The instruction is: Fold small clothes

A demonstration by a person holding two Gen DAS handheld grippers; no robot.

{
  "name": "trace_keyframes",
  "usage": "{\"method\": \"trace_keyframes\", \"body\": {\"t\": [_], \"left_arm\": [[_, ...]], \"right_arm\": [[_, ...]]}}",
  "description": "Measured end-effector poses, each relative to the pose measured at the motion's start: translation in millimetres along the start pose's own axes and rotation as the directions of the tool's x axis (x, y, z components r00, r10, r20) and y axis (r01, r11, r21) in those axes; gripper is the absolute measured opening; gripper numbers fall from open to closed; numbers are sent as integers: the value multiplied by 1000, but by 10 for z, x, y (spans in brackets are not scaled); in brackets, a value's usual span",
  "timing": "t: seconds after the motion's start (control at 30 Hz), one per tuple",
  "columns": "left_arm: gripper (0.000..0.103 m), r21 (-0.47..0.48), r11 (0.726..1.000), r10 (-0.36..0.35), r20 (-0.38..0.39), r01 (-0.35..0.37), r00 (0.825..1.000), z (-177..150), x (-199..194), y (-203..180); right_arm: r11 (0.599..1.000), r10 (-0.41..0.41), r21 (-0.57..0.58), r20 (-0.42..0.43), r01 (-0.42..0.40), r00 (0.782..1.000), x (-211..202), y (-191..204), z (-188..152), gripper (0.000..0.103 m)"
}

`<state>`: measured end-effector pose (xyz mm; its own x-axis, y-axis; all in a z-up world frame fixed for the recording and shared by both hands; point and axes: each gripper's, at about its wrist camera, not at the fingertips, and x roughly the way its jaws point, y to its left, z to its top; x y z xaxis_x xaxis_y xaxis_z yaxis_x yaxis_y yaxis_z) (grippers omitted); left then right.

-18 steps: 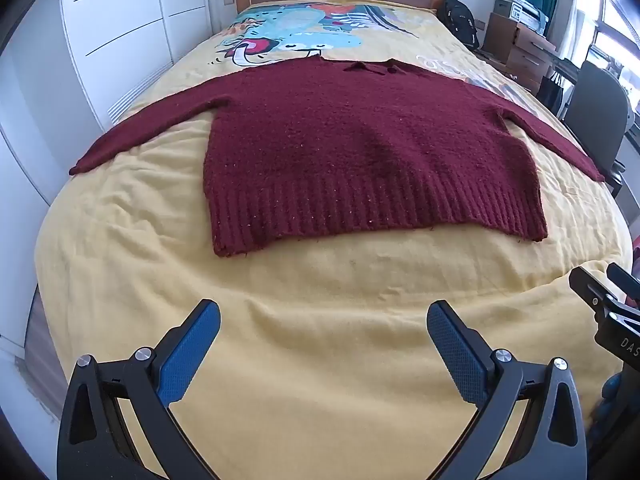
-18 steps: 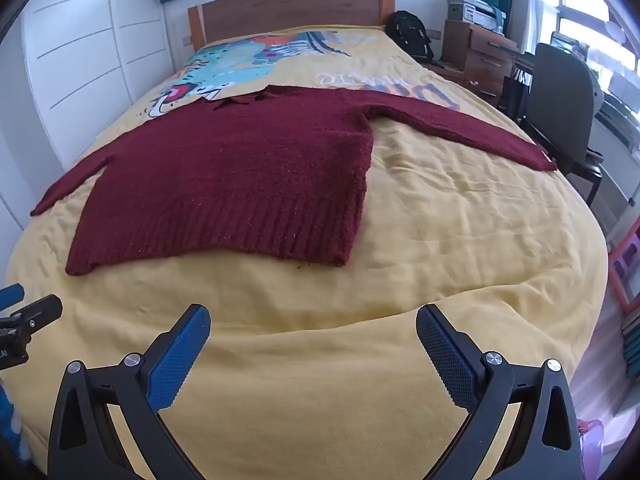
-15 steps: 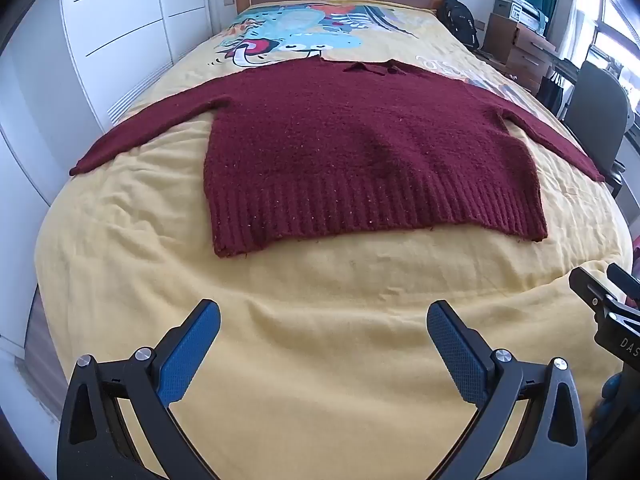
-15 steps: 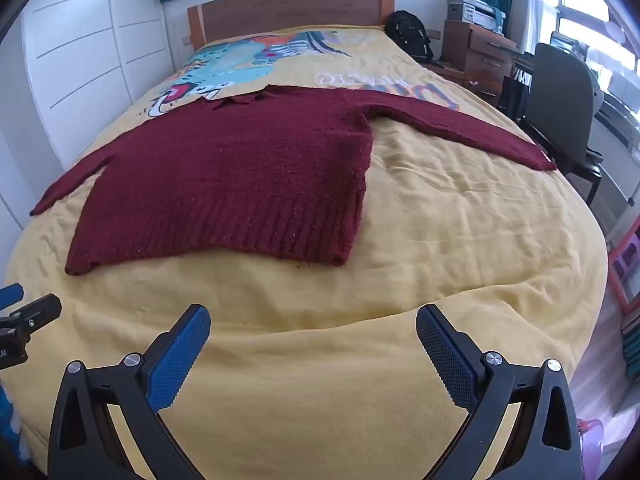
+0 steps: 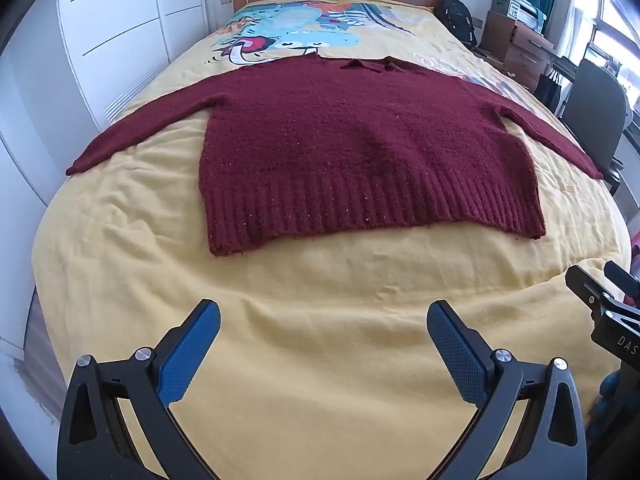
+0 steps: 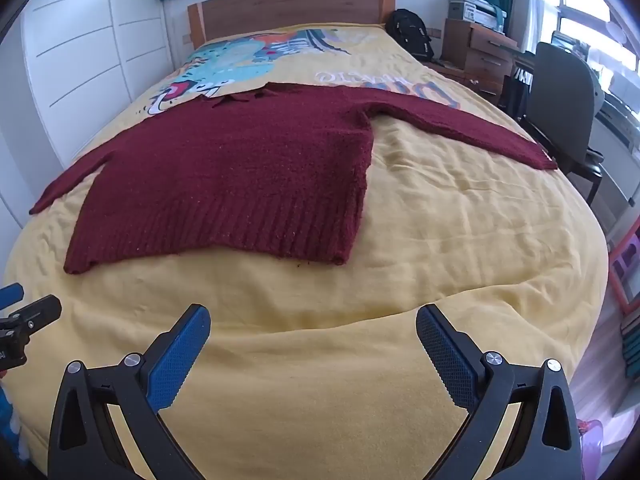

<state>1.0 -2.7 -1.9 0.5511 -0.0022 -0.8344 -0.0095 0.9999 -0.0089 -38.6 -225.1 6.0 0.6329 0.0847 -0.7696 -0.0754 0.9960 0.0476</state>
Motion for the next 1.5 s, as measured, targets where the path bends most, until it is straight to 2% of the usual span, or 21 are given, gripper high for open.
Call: {"method": "trace_keyframes", "body": {"t": [0.5, 1.5], "left_arm": [[102, 11, 1000, -18, -32, 18, 999, 3, 67, -31], [102, 23, 999, -32, -43, 33, 999, -10, 141, -46]], "right_arm": [[1000, -2, -1, -14, 2, 1000, 68, -6, -26, 103], [1000, -12, 4, -34, 13, 999, 136, -40, -32, 103]]}}
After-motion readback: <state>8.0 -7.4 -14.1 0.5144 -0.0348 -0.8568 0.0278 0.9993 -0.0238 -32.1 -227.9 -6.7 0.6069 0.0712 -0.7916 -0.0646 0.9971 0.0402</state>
